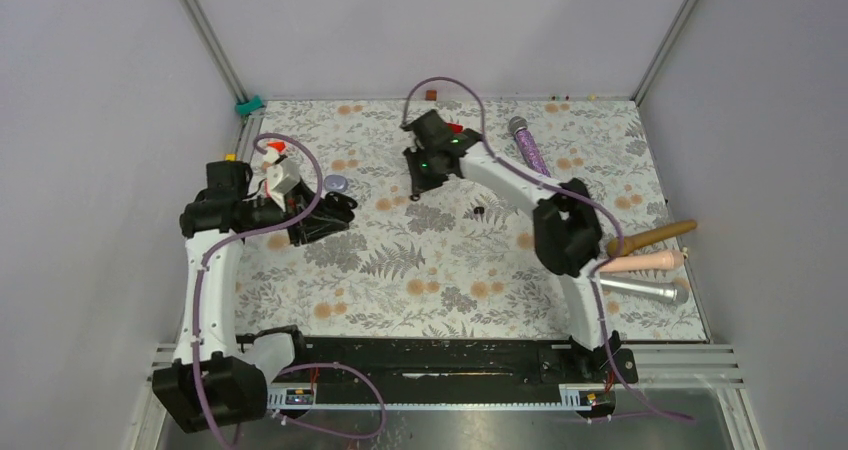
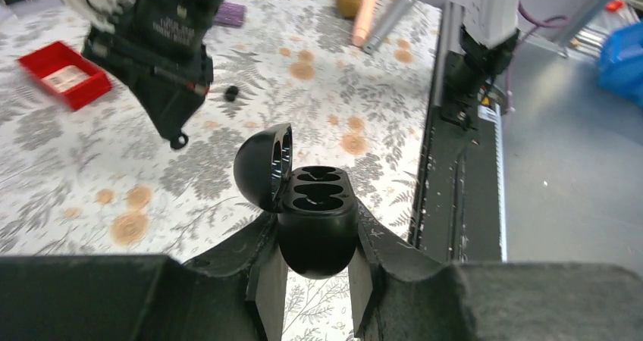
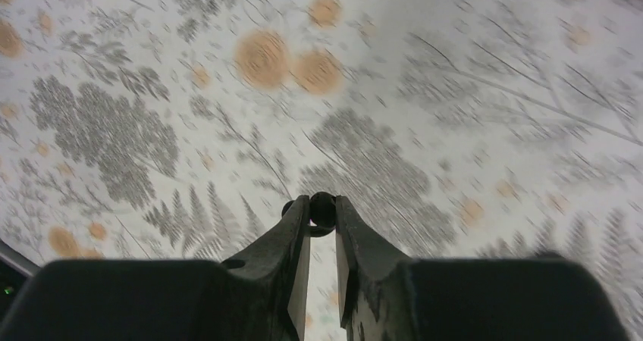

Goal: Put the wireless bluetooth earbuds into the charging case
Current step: Place the left earbud at the center of the board.

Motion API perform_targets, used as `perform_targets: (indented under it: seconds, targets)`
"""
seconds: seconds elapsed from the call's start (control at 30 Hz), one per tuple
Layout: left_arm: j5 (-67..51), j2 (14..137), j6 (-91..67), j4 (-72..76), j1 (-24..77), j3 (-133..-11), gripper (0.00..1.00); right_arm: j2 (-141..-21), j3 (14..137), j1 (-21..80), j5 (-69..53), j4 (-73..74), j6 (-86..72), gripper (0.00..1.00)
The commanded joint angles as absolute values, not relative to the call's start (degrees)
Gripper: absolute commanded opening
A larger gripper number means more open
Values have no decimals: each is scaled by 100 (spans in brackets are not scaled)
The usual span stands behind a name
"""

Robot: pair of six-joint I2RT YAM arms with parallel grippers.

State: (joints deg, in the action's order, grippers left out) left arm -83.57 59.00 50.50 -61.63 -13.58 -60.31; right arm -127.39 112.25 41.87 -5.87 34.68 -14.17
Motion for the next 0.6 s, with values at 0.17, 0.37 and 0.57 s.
perform_targets:
  seconds: [0.17, 0.37, 0.57]
  targets:
    - [-6969, 6809, 5029, -6255, 767, -6833, 0, -9970, 7808, 3612, -815, 2243, -523, 17]
    - [-7162, 7200, 5962, -7128, 920, -7020, 0, -9384, 6754, 3545, -903, 2008, -254, 19]
    - [-7346, 7204, 6132, -7241, 930, -6813, 0, -9821, 6856, 3529, -1274, 1904, -444, 21]
